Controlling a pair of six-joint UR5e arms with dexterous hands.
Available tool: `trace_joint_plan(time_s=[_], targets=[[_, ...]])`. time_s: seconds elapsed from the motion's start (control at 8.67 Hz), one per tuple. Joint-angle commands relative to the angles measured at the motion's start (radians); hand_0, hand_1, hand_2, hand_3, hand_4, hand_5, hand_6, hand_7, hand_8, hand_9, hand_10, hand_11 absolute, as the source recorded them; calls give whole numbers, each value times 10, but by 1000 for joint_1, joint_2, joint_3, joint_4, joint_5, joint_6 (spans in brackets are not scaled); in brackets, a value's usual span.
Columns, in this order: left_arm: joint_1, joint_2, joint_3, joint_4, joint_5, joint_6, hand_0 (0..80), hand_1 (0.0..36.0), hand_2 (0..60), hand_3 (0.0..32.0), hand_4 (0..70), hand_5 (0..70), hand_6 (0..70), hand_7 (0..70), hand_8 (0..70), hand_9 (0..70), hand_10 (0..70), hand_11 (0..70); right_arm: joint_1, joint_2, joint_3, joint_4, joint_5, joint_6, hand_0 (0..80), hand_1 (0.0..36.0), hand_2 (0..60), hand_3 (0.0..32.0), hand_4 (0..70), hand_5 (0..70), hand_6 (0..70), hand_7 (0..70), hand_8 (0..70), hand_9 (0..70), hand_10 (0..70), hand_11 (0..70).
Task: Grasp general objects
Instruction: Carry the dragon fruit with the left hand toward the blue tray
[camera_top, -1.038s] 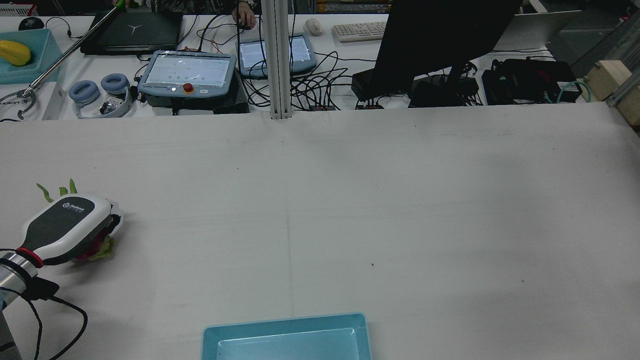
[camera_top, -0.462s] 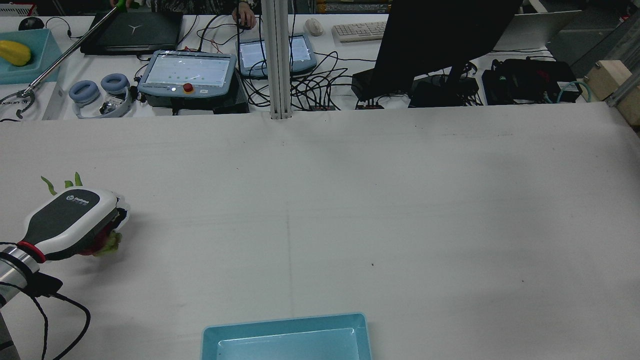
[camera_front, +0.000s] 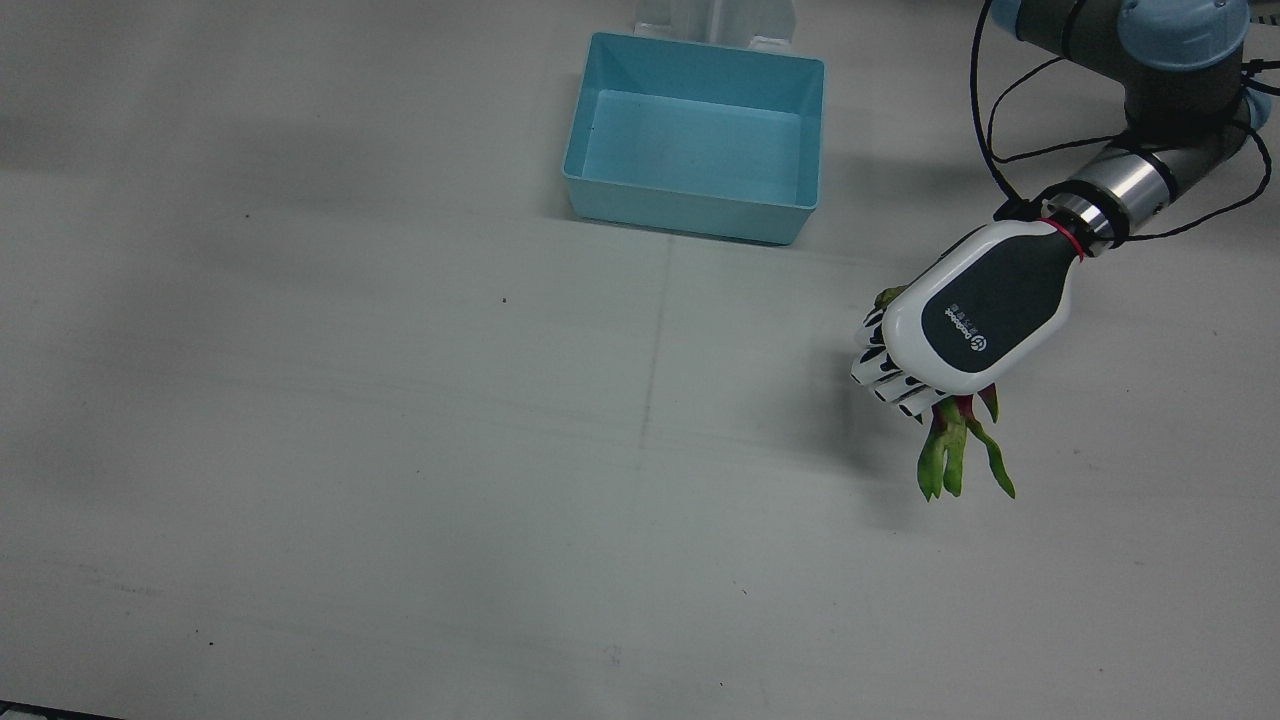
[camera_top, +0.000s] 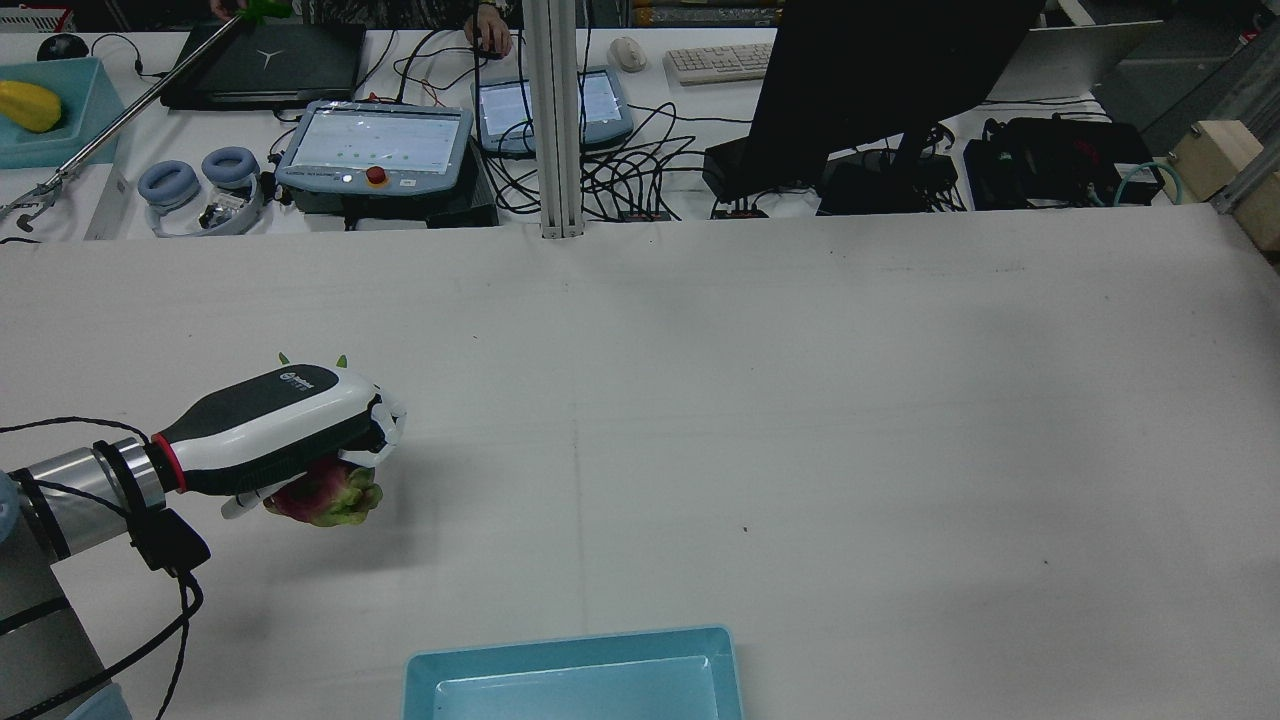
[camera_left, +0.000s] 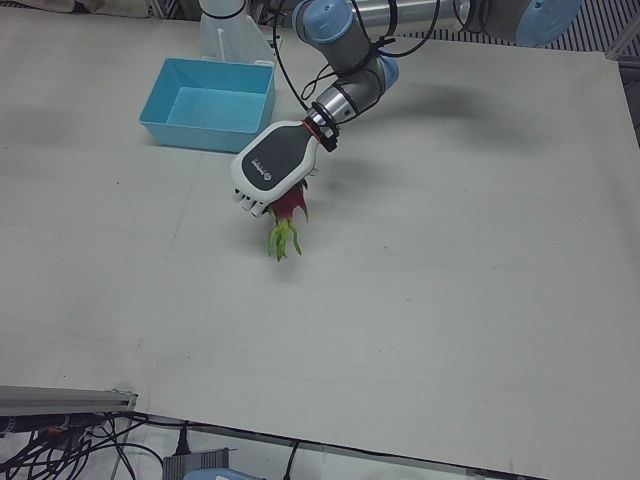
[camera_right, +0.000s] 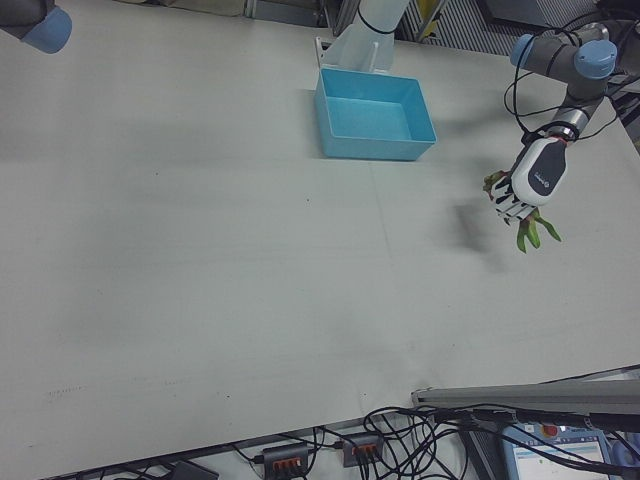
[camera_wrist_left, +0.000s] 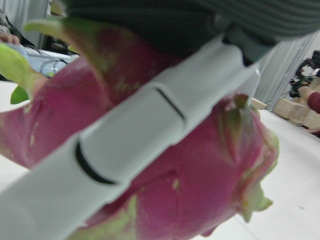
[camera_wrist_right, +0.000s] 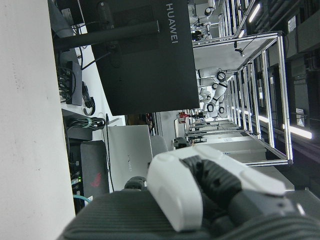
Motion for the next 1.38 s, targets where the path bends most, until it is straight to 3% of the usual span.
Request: trace_joint_plan(time_s=[0.0,0.12,0.35,0.58,0.92,1.15,1.27], targets=[[-80,-11,8,-170,357,-262,800,360,600,0,700,700,700,700,700,700,700,700,0,0,0,0,0,-1,0,0,0,0,0,0,0,0,0,0,0,0],[-97,-11,9,-244,424,-357,800,360,600,0,700,700,700,700,700,700,700,700,0,0,0,0,0,0,0,0,0,0,0,0,0,0,0,0,0,0],[-32,12,2,-467,464,-576,800,360,600,0,700,700,700,700,700,700,700,700,0,0,0,0,1,-1,0,0,0,0,0,0,0,0,0,0,0,0],[144,3,-49,-504,451,-629,800,360,600,0,700,700,700,700,700,700,700,700,0,0,0,0,0,0,0,0,0,0,0,0,0,0,0,0,0,0],[361,-68,-89,-555,357,-687,800,360,600,0,700,700,700,700,700,700,700,700,0,0,0,0,1,0,0,0,0,0,0,0,0,0,0,0,0,0],[357,-56,-72,-638,337,-729,800,360,600,0,700,700,700,700,700,700,700,700,0,0,0,0,0,0,0,0,0,0,0,0,0,0,0,0,0,0],[360,-56,-66,-658,337,-728,800,360,600,0,651,700,700,700,421,530,700,700,0,0,0,0,0,0,0,0,0,0,0,0,0,0,0,0,0,0]])
